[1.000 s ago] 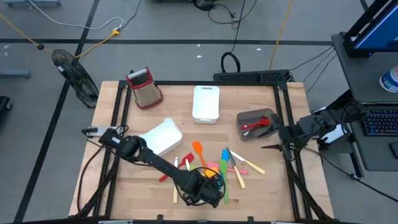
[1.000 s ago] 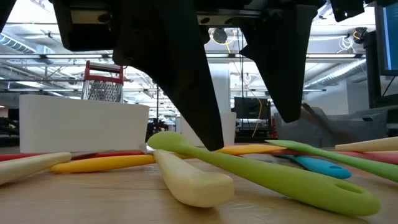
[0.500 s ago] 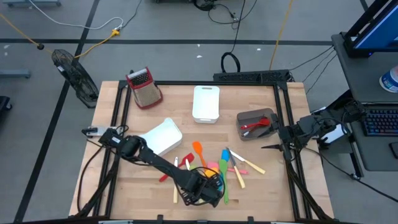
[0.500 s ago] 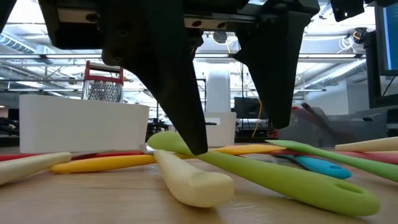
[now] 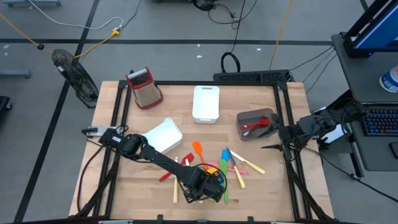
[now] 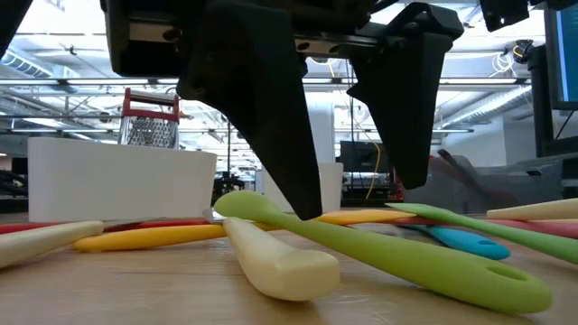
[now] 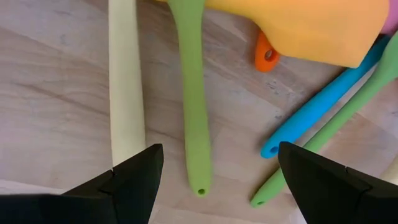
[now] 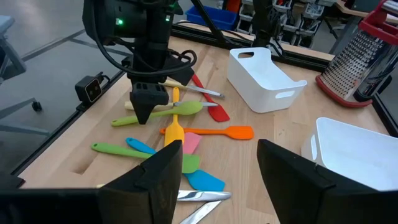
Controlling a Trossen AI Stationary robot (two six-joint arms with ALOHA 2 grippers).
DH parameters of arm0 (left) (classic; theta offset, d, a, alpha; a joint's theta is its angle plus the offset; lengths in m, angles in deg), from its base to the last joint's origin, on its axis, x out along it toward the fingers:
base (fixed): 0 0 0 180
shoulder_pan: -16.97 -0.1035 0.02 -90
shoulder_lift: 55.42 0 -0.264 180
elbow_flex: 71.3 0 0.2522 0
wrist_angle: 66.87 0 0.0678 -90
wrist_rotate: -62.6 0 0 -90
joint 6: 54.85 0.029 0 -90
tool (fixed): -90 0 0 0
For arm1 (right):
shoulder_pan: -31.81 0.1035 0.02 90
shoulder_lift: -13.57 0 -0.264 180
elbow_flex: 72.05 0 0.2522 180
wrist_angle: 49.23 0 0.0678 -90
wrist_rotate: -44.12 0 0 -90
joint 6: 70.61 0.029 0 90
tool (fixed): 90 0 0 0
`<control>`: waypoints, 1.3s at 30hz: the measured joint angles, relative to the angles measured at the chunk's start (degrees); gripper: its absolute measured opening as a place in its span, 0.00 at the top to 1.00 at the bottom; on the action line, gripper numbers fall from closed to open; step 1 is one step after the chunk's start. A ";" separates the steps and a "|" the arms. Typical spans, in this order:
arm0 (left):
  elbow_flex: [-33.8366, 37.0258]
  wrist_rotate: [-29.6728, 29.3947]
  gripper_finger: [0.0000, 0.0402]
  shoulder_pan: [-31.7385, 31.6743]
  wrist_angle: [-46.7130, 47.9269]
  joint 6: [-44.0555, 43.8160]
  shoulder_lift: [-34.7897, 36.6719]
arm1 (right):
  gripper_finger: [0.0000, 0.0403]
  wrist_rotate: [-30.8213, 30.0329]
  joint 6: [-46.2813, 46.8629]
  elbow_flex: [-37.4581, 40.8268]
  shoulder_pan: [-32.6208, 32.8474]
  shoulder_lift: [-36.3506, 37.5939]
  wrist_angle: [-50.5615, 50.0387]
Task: Pick & Place Kitchen Items
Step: Put the green serving spoon into the black bin
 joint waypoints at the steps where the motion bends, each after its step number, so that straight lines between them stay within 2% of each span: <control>1: 0.00 0.15 0.19 0.00 0.01 0.19 0.00 | 0.50 0.00 -0.19 0.00 0.00 0.00 0.00; 8: 0.00 -1.54 0.19 -0.06 0.05 4.18 0.00 | 0.50 0.00 -1.03 0.00 0.00 0.00 -0.01; 25: 0.08 0.54 0.21 -0.96 3.34 4.02 -2.15 | 0.50 -0.11 -0.88 0.00 0.00 0.13 0.01; 33: 0.61 2.40 0.39 -1.46 1.11 7.35 -3.48 | 0.50 -0.15 -0.83 0.00 -0.02 0.11 0.00; 39: 0.70 3.28 0.58 -2.06 2.00 7.34 -3.63 | 0.50 -0.17 -0.81 0.00 -0.02 0.13 0.02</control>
